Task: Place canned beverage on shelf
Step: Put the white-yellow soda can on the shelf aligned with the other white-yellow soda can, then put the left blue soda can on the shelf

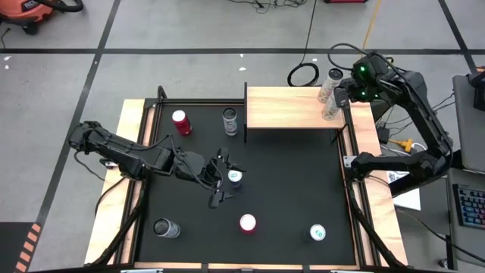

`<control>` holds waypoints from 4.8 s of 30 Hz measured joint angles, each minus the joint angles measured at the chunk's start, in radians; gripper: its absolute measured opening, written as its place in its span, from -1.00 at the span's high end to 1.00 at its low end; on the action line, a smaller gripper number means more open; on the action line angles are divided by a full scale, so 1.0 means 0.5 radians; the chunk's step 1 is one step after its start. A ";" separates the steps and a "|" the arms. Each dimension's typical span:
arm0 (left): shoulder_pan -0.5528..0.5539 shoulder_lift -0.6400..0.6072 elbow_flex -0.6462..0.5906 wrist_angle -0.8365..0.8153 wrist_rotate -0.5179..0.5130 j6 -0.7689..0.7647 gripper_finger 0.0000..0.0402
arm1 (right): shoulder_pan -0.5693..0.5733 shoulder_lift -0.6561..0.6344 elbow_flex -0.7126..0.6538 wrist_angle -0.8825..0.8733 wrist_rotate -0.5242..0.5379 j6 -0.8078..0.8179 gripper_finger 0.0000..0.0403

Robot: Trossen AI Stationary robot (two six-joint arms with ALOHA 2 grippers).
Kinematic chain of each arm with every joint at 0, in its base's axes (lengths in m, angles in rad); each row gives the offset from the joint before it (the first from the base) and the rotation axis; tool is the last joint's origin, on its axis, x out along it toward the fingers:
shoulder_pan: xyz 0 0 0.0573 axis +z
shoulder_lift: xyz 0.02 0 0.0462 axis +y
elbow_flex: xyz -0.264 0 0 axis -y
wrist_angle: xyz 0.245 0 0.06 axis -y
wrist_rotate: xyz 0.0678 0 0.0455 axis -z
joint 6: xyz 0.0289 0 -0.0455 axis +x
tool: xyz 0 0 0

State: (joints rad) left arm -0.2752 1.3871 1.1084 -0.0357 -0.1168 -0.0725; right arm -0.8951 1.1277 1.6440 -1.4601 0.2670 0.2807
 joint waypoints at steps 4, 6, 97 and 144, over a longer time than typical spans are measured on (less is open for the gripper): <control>0.000 0.000 0.000 0.001 0.000 0.000 -0.85 | 0.000 0.038 0.000 -0.001 0.087 0.028 1.00; 0.000 0.000 0.000 0.000 0.000 0.000 -0.85 | 0.000 0.052 0.000 -0.011 0.103 0.029 1.00; 0.002 0.000 -0.002 -0.071 -0.150 -0.035 -0.85 | -0.014 -0.535 -0.001 -0.222 -0.242 -0.179 0.73; 0.000 -0.172 -0.001 -0.175 -0.147 -0.038 -0.85 | -0.049 -1.700 -0.999 0.042 -1.100 0.388 -0.26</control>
State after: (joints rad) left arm -0.2752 1.3010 1.1080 -0.1230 -0.1901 -0.0917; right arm -0.9194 0.2777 1.1443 -1.4389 -0.2830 0.4747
